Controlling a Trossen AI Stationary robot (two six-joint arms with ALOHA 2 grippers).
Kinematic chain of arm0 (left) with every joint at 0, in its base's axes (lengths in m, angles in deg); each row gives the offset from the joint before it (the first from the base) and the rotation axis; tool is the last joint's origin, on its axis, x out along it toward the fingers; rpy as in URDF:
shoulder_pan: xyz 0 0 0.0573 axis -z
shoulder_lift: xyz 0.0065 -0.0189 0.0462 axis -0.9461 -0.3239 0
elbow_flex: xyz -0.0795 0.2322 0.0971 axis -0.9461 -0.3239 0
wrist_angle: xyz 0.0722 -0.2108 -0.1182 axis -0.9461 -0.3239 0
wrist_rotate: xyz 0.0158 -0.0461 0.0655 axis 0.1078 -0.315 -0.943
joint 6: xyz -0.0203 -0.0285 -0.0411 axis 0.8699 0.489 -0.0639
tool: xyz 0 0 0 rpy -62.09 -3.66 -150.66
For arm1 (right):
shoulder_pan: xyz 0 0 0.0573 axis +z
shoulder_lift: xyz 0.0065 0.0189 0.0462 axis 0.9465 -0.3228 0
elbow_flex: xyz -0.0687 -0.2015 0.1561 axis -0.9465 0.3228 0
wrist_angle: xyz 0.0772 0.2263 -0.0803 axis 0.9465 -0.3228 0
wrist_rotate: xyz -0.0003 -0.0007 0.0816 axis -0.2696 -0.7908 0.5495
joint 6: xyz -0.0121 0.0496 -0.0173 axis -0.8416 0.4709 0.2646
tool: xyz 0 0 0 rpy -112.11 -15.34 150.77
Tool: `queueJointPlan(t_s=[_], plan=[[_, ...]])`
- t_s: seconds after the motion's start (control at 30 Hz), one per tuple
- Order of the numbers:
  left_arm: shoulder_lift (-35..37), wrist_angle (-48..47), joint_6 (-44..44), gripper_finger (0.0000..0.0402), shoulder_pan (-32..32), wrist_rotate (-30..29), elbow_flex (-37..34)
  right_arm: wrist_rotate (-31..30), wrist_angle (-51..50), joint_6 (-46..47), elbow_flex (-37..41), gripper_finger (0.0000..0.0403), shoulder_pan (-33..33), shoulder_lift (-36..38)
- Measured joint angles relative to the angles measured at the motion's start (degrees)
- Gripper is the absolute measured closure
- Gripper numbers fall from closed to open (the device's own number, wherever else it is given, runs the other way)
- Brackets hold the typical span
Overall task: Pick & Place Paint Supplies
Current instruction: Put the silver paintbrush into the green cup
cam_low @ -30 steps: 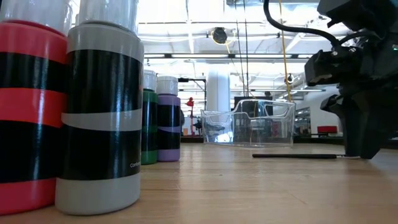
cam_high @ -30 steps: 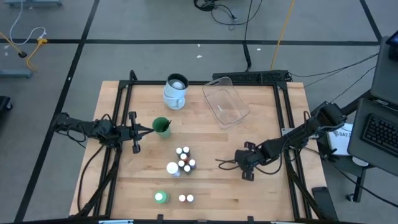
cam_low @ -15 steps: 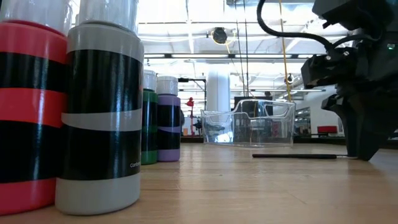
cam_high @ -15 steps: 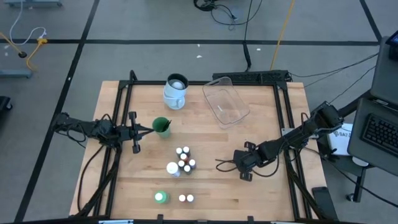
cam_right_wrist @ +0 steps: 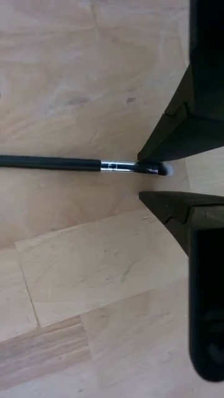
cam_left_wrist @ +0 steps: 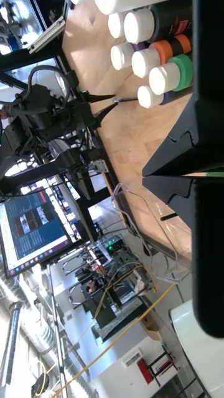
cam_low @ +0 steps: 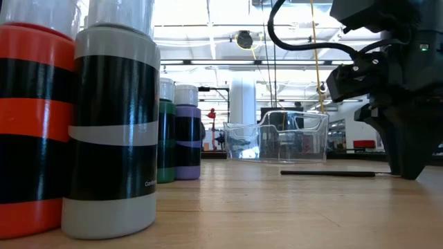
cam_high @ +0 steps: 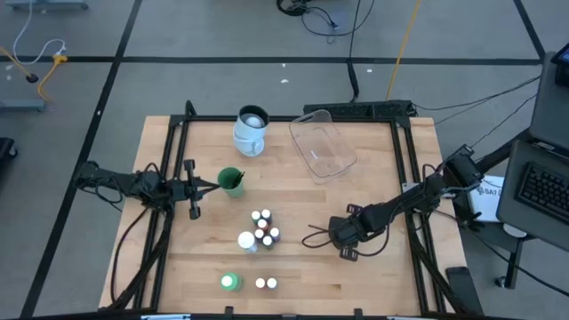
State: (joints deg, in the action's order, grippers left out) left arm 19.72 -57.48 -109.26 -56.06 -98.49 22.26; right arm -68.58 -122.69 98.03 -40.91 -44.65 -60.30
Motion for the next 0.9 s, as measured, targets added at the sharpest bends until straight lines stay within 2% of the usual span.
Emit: queueJointPlan(t_s=[0.27,0.37,0.9], plan=[[0.00,-0.13,0.02,0.0396,0.00,0.00,0.00,2.84,-1.28,-0.16,-0.29,0.0323,0.10,-0.02],[0.02,-0.13,0.09,0.0396,0.00,0.00,0.00,0.15,-0.43,-0.63,-0.27,0.0323,0.20,-0.02],[0.01,-0.13,0.15,0.0396,0.00,0.00,0.00,-2.68,1.10,4.54,-0.34,0.0323,-0.04,-1.62]])
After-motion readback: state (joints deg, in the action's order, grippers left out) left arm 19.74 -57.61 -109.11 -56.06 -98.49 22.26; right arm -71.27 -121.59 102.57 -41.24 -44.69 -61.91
